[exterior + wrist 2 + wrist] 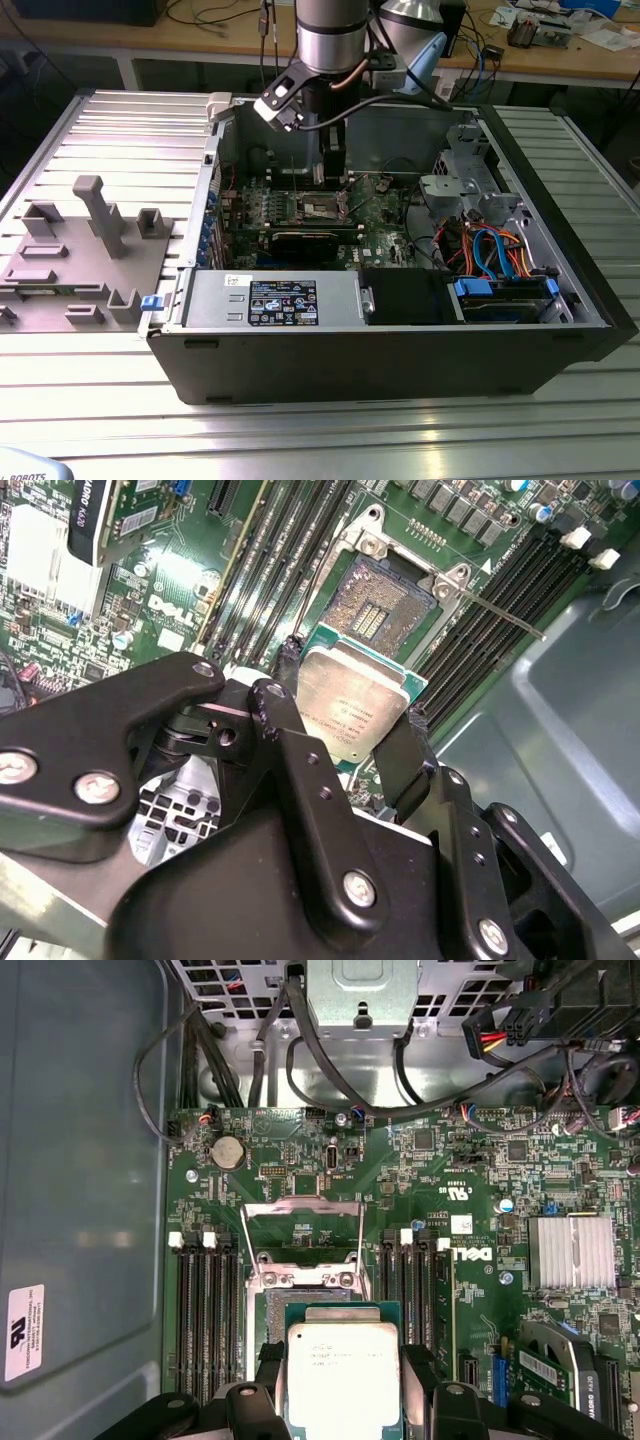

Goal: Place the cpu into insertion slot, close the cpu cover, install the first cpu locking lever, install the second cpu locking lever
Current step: 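Place the cpu into insertion slot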

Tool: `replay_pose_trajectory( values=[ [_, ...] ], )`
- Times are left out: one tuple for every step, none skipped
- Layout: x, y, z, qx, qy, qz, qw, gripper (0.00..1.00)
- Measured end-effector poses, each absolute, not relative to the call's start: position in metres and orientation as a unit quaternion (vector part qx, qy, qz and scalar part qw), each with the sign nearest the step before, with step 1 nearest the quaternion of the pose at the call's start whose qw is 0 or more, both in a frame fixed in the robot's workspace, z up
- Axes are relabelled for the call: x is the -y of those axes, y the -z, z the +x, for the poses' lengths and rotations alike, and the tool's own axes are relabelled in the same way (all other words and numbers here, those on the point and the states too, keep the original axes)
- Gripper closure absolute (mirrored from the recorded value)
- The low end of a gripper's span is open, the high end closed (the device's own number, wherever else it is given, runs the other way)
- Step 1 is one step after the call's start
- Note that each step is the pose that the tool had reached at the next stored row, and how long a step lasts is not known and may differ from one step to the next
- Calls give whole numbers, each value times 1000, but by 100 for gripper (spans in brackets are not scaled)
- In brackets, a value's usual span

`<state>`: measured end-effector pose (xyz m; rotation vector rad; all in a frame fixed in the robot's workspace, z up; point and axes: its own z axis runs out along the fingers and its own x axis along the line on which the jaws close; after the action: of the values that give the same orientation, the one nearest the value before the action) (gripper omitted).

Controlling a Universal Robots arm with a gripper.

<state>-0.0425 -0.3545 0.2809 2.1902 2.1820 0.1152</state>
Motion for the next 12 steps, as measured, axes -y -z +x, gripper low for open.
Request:
replay_pose_trajectory(
  values=[
    [354,-280,-43,-705,-37,708,24,45],
    [354,-280,-43,-705,-37,708,24,45],
    [354,-280,-43,-705,-37,708,24,45],
    [354,-280,-43,-705,-37,708,24,45],
    [354,-280,-43,-705,-37,708,24,45],
    [354,-280,-43,-705,-37,708,24,45],
    [354,-280,-43,-705,-37,708,24,45],
    [354,-280,-43,-705,-37,708,24,45],
    [354,-279,-43,-705,-37,708,24,45],
    [354,-278,-43,-705,-37,708,24,45],
    [354,-278,-43,-705,-37,708,24,45],
    [354,-278,-43,-705,-37,708,24,45]
  ],
)
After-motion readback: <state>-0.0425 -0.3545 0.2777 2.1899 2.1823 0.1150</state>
